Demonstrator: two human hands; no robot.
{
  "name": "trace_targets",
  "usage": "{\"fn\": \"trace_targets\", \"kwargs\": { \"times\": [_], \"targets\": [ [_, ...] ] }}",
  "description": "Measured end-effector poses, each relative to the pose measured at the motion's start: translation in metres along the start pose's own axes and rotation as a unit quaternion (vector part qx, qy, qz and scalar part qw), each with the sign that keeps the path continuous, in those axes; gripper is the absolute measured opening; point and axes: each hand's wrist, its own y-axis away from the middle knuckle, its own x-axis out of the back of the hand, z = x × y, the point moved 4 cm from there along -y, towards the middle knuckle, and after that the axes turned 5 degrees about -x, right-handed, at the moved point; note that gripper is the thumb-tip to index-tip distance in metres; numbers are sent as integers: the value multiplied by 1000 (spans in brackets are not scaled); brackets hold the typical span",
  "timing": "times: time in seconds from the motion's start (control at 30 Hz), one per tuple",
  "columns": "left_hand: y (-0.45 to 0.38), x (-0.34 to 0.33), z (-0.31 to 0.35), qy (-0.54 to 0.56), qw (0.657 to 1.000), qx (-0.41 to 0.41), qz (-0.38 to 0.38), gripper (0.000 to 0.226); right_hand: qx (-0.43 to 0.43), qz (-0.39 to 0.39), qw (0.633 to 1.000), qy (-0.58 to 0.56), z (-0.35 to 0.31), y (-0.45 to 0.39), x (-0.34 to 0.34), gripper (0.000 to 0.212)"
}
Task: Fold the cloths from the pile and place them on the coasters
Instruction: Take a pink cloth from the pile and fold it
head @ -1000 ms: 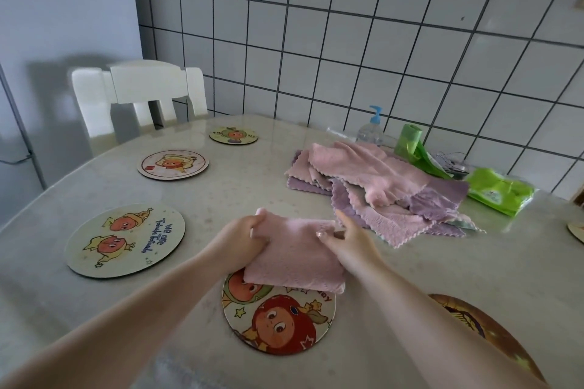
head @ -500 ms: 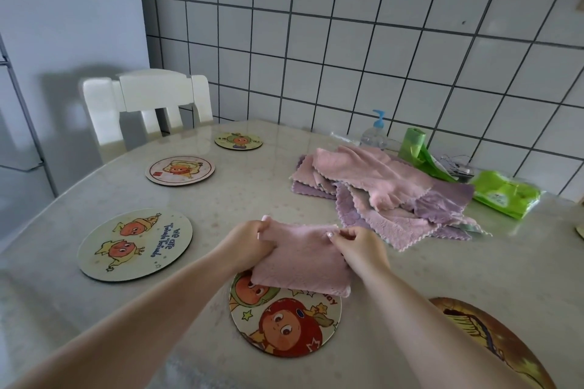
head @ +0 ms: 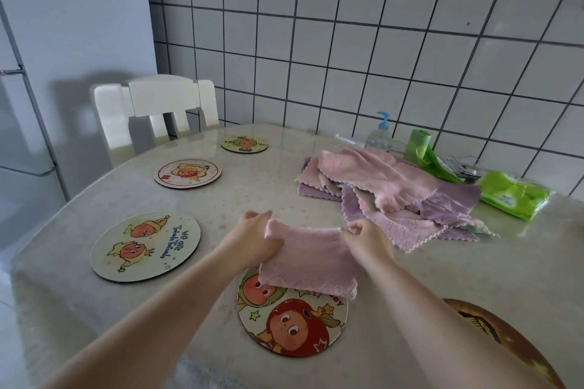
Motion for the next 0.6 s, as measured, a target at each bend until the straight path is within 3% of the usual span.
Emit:
{"fn": "trace_targets", "kwargs": {
  "times": [0.1,0.17,0.23,0.3,0.6],
  "targets": [
    [0,0,15,-104,985,-87,108,46,167,22,985,44,-23,15,-6,39],
    [-2,-15,27,-116,982,-130,69,42,227,-37,963,142,-38,28,-25,46],
    [-5,-34,26,-166,978,-123,-19,39,223,-96,941,237,-38,35,-43,51],
    [-4,-47,13,-244,960,-114,-81,44,185,-135,941,249,-25,37,-49,54],
    [22,-27,-21,-209,976,-25,-58,82,133,-112,948,265,18,40,-20,81]
  ]
}}
